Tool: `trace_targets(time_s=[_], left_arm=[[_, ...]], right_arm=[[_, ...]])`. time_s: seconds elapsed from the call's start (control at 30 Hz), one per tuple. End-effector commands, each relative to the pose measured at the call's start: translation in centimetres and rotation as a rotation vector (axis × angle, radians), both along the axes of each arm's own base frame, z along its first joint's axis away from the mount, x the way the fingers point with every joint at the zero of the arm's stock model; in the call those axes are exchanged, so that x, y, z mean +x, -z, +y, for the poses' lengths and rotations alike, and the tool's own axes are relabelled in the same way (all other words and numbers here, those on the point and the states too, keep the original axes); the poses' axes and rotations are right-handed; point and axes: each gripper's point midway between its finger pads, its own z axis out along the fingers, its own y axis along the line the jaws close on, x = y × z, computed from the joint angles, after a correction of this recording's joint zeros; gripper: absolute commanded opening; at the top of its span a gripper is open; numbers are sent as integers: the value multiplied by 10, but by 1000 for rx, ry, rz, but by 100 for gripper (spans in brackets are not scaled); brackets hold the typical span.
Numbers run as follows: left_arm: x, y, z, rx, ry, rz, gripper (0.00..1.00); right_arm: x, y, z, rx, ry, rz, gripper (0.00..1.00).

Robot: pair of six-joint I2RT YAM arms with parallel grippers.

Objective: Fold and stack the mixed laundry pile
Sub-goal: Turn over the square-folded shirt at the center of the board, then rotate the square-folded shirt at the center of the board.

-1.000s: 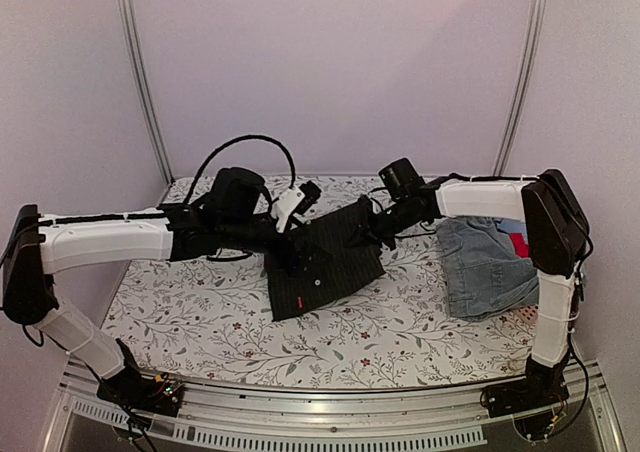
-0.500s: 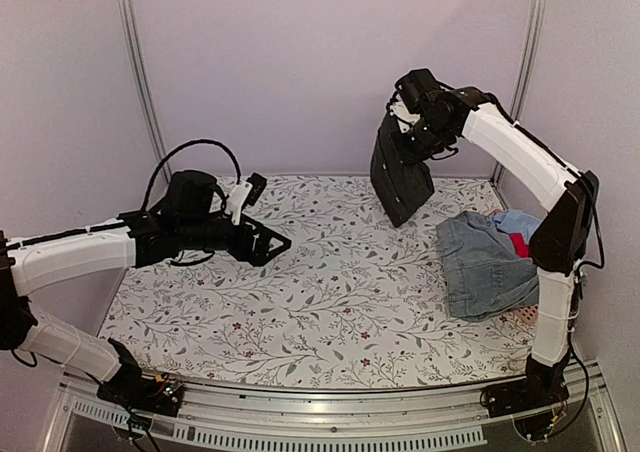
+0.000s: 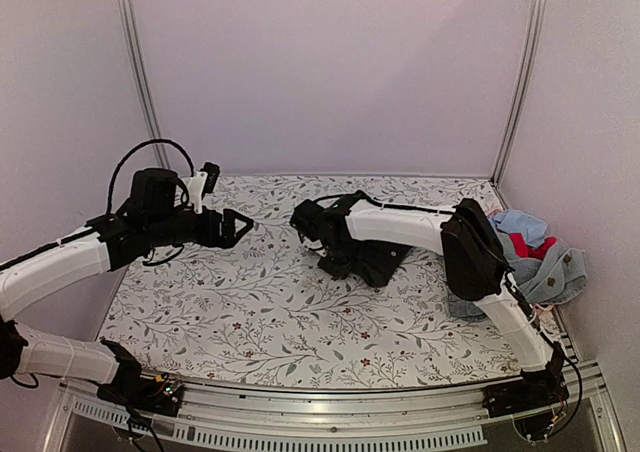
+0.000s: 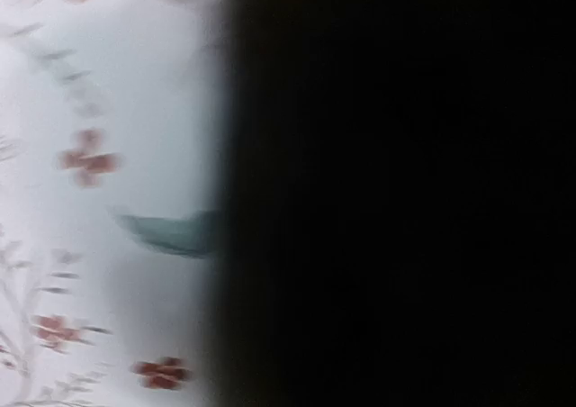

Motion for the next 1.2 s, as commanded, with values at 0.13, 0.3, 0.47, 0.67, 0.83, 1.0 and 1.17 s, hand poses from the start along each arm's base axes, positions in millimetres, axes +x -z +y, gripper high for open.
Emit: trace_targets(time_s=[0.13, 0.3, 0.47, 0.67, 0.83, 1.0, 1.17], left_arm=[[0, 23, 45, -74, -179, 134, 100], [4, 30, 50, -112, -224, 220, 100], [2, 37, 18, -126, -103, 296, 100], [-21, 74, -64, -33, 137, 411, 100], [-37, 128, -110, 89, 238, 539, 96], [-30, 176, -98, 208, 157, 640, 88], [1, 211, -30, 273, -47, 730, 85]], right_arm=[[-97, 19, 111, 270, -189, 278, 34], [-102, -89, 154, 716, -260, 380, 81], [-56, -173, 101, 1055, -171, 406, 83], [6, -133, 21, 1076, 83, 401, 62], [17, -74, 12, 1039, 171, 482, 50], [3, -3, 3, 942, 261, 589, 38], [-43, 18, 9, 904, 267, 708, 36]])
